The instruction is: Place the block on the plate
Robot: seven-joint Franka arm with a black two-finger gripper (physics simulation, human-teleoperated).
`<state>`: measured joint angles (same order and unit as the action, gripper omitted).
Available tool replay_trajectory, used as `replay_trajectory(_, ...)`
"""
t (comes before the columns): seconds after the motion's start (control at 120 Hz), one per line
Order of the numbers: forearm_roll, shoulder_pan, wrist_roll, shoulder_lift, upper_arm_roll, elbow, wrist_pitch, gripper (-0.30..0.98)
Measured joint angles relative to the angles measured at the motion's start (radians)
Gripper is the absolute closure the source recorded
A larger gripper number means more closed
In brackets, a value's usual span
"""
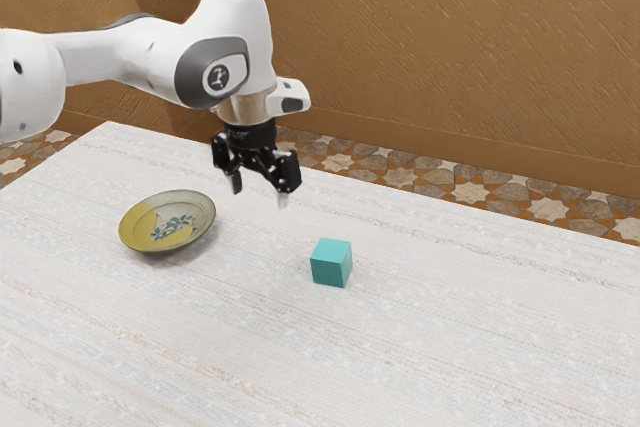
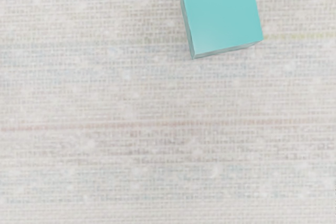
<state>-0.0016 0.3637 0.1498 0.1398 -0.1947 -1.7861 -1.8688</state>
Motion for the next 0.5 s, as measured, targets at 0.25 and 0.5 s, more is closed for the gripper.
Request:
replay_trajectory(0.25,-0.061,0.027,0.108,0.117,0.0,-0.003,-0.097,0.0)
replay_trajectory(0.5,-0.125,0.054,0.16,0.228,0.0,0.025,-0.183,0.0)
